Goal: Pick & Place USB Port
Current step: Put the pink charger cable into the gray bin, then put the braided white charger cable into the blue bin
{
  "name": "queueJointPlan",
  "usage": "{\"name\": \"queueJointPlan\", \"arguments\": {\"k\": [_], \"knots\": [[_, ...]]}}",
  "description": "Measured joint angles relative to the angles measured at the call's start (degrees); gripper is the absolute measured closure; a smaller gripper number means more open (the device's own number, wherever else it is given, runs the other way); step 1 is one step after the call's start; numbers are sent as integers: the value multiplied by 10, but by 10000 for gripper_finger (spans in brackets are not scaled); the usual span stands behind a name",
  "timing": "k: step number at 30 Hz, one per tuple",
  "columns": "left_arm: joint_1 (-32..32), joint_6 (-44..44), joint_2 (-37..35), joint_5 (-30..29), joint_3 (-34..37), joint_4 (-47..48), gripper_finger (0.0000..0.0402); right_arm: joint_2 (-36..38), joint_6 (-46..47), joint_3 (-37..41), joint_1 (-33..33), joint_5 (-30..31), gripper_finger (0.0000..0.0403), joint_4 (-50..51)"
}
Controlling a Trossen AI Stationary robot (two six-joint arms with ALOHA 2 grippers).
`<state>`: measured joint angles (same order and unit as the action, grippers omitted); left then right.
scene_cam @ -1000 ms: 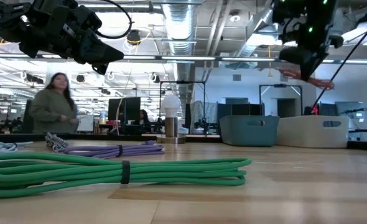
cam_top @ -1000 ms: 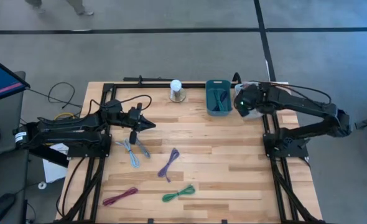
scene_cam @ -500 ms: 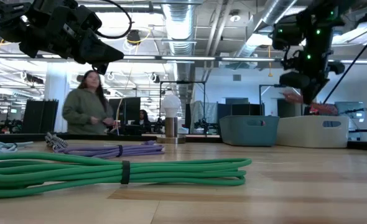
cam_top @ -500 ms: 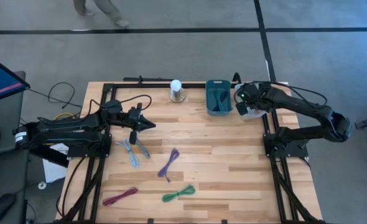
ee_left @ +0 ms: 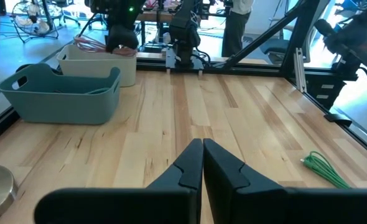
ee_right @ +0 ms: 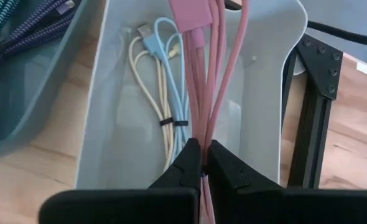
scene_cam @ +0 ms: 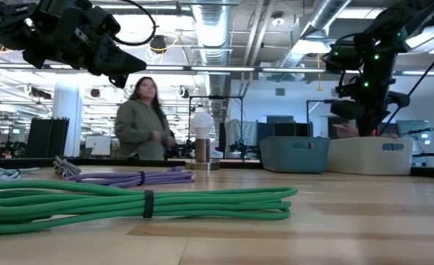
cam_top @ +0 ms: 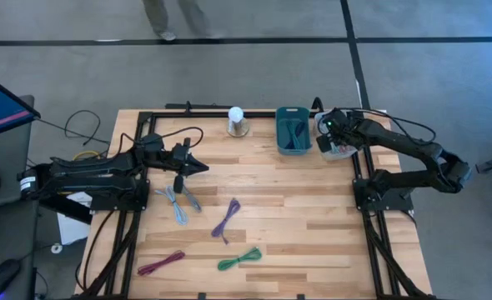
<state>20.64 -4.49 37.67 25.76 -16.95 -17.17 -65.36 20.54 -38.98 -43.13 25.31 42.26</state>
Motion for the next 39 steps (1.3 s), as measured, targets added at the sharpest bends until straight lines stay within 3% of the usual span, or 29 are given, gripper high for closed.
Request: {"name": "queueJointPlan", "arguments": {"k": [27,39], "knots": [[0,0,0,0,0,0,389,-148,-40,0,-17,-46,402,-75],[0,0,0,0,0,0,389,-148,-37,0,-16,-44,322,-89]]}}
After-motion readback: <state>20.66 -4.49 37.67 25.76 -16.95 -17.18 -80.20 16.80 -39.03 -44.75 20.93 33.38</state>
